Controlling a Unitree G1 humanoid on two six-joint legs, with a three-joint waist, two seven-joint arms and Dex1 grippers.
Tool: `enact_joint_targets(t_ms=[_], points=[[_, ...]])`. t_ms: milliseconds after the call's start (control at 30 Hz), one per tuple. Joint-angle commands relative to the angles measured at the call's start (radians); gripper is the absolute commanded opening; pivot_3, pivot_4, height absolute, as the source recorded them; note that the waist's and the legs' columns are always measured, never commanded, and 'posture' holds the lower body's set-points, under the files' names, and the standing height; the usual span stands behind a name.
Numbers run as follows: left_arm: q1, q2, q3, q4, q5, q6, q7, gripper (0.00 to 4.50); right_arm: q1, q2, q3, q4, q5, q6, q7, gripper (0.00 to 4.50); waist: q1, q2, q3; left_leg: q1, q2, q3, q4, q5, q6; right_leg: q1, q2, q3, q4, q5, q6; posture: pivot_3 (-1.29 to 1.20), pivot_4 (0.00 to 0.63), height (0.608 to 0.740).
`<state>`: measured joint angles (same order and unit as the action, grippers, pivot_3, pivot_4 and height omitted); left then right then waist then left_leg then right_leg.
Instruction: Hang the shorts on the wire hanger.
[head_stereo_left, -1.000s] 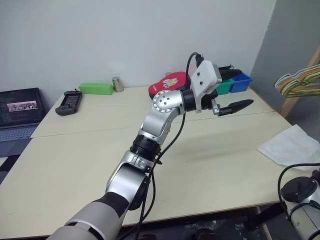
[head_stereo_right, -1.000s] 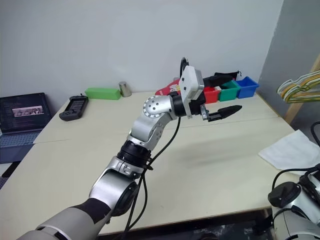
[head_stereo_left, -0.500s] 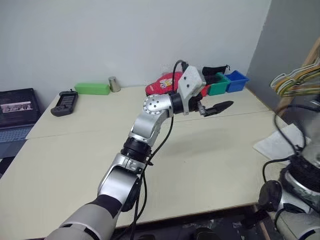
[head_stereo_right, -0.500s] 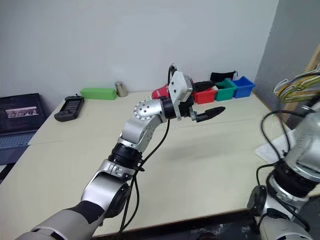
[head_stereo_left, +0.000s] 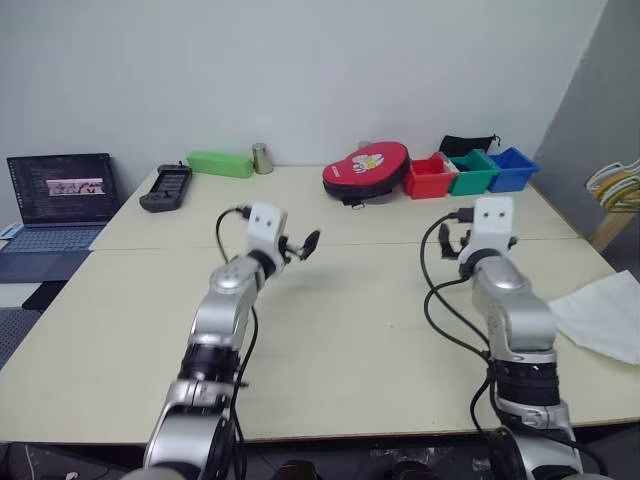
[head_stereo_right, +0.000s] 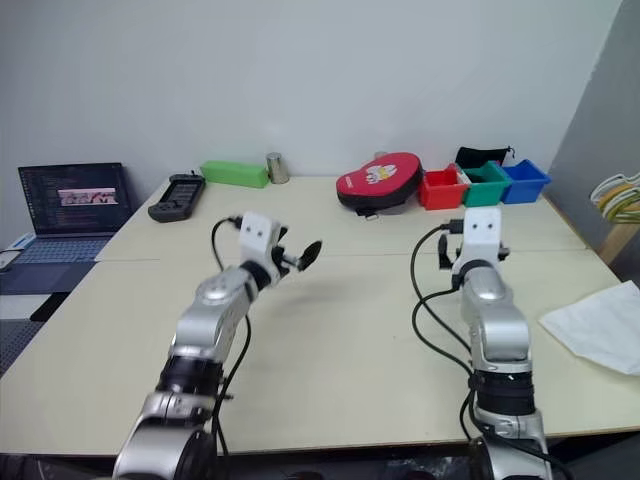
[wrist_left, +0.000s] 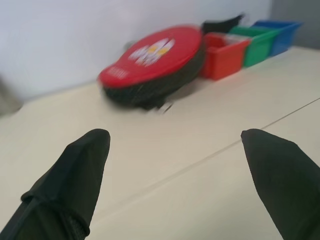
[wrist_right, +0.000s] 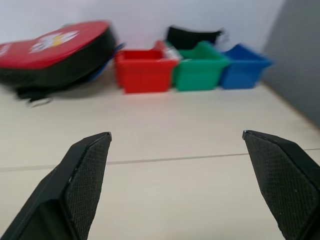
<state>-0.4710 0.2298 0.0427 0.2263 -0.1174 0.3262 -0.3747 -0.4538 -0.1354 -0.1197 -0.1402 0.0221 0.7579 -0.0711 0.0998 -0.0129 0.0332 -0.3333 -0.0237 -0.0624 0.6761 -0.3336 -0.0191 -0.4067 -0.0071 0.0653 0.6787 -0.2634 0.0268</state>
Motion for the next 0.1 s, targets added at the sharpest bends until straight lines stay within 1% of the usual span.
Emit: enact_joint_targets(t_ms=[33,67,100], points=[[0.05,-0.029,0.01,-0.097,-0.018,0.023,0.045,4.5,0.006,0.025,-0.018,0.037,0.013,-0.074,-0.003,4.46,0.021,-0.003,0.002,0.0,0.0,-0.002,0.0,0.0,0.0,0.0,0.0,-0.001,0.001,0.0,0.0,0.33,0.0,0.74],[0.068,-0.039,0.018,-0.105,-0.028,0.026,0.053,4.5,0.014,0.033,-0.019,0.052,0.014,-0.084,-0.004,4.46,0.032,-0.004,0.003,0.0,0.0,-0.002,0.0,0.0,-0.001,0.0,0.0,-0.002,0.001,0.0,0.0,0.33,0.0,0.74],[0.082,-0.047,0.026,-0.11,-0.032,0.027,0.065,4.5,0.021,0.039,-0.019,0.063,0.013,-0.094,-0.005,4.46,0.032,-0.004,0.003,0.0,0.0,-0.003,0.0,0.0,-0.001,0.0,0.0,-0.003,0.001,0.001,-0.001,0.33,0.0,0.74]])
